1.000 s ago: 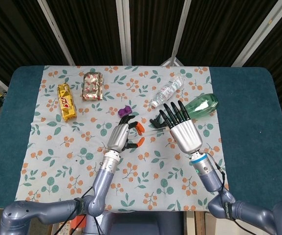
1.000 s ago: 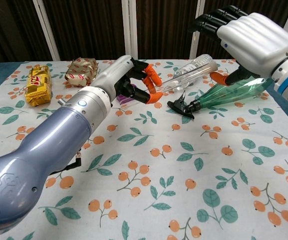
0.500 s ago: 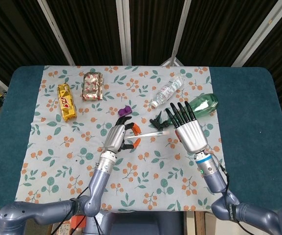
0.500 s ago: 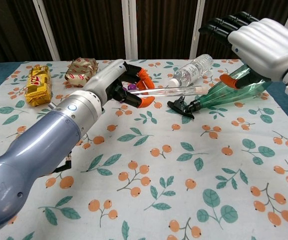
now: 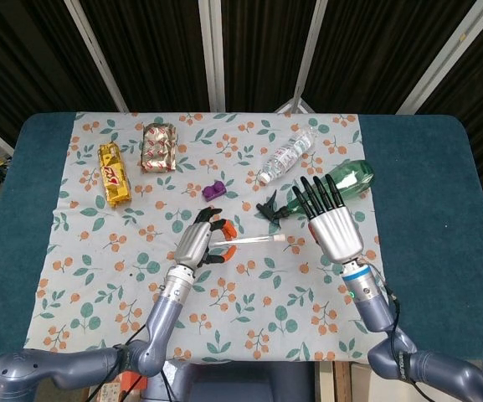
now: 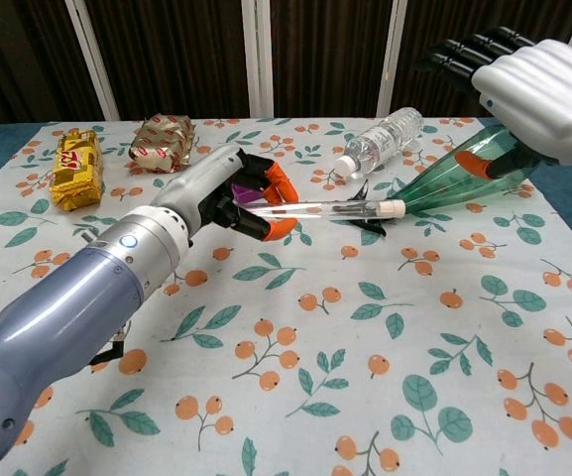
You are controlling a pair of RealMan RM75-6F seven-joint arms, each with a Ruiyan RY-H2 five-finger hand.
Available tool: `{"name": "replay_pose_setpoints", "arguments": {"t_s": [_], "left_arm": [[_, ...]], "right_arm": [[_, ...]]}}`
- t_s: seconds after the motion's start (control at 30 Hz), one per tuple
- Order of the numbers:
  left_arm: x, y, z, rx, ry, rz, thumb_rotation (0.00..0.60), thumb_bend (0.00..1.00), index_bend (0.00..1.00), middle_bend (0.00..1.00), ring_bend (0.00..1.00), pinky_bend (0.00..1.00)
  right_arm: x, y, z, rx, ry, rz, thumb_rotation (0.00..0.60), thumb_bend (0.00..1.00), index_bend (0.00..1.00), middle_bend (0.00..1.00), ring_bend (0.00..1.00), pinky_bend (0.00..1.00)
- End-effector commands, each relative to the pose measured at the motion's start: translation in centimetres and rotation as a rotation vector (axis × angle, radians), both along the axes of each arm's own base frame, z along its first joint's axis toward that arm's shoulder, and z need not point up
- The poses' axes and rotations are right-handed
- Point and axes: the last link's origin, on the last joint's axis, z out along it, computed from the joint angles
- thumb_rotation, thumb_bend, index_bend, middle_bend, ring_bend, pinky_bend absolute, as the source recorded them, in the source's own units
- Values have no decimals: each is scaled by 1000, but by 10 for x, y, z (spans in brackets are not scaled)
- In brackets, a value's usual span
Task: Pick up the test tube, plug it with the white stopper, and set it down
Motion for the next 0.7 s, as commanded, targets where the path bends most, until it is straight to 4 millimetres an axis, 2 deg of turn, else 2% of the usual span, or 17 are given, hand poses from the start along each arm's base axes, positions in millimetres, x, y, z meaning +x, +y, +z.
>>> {"name": "replay_pose_setpoints", "arguments": {"t_s": [0.03, 0.33, 0.57, 0.7], "left_arm": [[-4, -4, -3, -10, 11, -4, 600, 599, 692, 545, 126, 0], [-19, -17, -14, -39, 42, 8, 600, 599, 692, 545, 126, 0], [-35, -26, -18, -58, 92, -2, 600, 599, 691, 540, 126, 0], [-46, -28, -17, -60, 119, 4, 600, 582, 640, 522, 126, 0]], "right_arm": [[-4, 2, 1, 1, 10, -8, 600, 414, 62, 45, 7, 0], [-19, 8, 2, 8, 32, -39, 600, 414, 63, 42, 8, 0], [-23, 8, 4, 5, 29, -48, 600, 414, 62, 40, 7, 0], [-24, 9, 4, 10, 23, -55, 600, 414, 62, 38, 7, 0]]}}
